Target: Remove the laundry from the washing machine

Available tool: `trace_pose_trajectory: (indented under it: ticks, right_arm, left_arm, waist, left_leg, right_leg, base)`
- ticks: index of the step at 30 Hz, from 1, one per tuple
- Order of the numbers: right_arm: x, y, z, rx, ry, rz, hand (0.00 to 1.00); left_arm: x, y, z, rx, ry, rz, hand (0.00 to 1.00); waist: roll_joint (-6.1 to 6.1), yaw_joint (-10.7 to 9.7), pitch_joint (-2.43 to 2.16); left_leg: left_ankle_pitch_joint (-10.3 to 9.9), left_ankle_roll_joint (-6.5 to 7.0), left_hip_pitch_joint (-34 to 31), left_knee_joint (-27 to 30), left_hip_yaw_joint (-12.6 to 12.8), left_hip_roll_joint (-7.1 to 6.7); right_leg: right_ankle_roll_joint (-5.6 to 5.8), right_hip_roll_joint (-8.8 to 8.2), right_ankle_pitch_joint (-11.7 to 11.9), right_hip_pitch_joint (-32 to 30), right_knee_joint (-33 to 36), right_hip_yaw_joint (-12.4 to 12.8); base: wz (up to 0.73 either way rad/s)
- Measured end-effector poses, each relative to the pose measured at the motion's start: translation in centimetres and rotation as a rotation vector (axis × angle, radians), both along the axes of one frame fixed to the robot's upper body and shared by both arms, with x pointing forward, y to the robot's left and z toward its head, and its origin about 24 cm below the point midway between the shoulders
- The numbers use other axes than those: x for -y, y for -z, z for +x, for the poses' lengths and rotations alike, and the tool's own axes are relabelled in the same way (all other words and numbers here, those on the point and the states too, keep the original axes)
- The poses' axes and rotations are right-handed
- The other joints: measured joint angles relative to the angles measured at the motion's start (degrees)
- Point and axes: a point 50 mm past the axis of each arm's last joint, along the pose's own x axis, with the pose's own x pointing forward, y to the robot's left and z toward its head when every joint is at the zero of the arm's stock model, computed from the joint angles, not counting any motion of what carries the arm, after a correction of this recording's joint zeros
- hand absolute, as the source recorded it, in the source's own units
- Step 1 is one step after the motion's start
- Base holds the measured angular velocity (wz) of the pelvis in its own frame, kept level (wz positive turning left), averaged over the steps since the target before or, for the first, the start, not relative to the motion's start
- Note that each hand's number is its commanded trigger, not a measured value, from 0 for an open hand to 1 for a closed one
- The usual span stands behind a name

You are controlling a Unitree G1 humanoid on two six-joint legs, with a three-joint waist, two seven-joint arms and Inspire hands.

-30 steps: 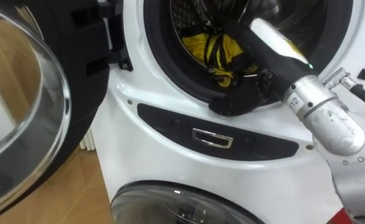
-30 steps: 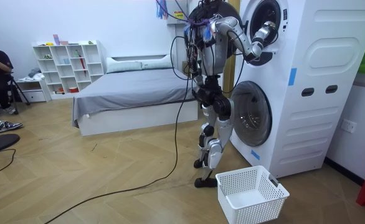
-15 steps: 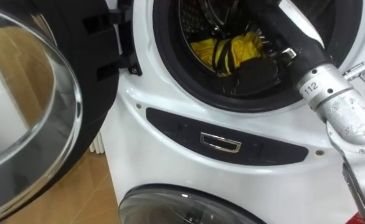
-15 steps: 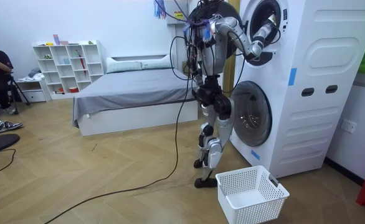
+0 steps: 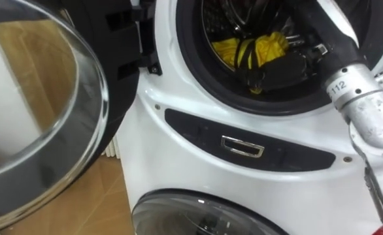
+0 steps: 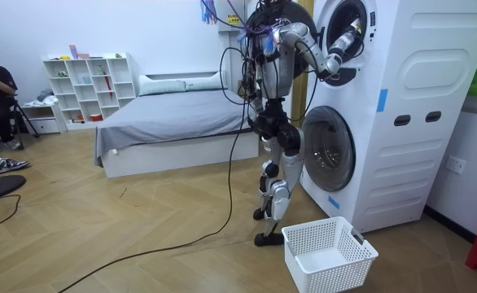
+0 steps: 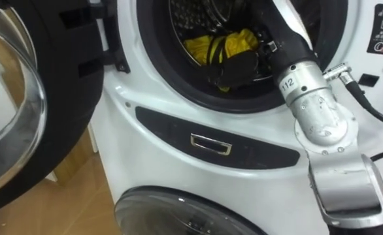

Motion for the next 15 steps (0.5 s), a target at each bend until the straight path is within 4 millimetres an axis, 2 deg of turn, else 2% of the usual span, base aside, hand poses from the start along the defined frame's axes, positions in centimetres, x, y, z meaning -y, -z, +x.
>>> trace_pose_trajectory:
  ticks: [4,7,9,15]
  right_arm:
    - [0.4,0.2,0.7,-0.031,0.073,-0.107,0.0]
    - [0.7,0.2,2.3,-0.077,0.158,-0.202,0.0]
    - [1.5,0.7,3.5,-0.144,0.224,-0.245,0.0]
    - [2.3,0.7,4.6,-0.22,0.314,-0.355,0.0]
  left_arm:
    - [0.1,0.0,-0.1,-0.028,-0.004,-0.01,0.0]
    - [0.0,0.0,-0.2,-0.047,-0.013,-0.009,0.0]
    - [-0.1,-0.1,0.0,-0.047,-0.011,-0.009,0.0]
    - [0.0,-0.6,1.5,-0.03,-0.001,-0.012,0.0]
  waist:
    - [-0.04,1.37,-0.1]
    - [-0.31,1.78,-0.27]
    - [-1.5,2.26,-0.73]
    - [-2.93,3.21,0.12]
  left_leg:
    - [0.16,0.21,0.16,-0.42,0.31,-0.05]
    - [0.5,0.29,0.08,-0.74,0.43,-0.1]
    - [1.1,0.32,0.54,-1.78,0.26,-0.5]
    - [1.07,0.27,0.89,-1.68,-0.5,-0.71]
  right_leg:
    - [0.07,-0.23,-0.05,-0.52,0.54,0.53]
    - [0.12,-0.31,-0.08,-0.91,0.58,0.73]
    - [0.17,-0.59,-0.11,-0.72,0.48,0.5]
    - [0.19,-0.49,-0.12,0.02,0.46,0.71]
  base:
    - [-0.05]
    - [-0.01]
    - [0.07]
    - [0.06]
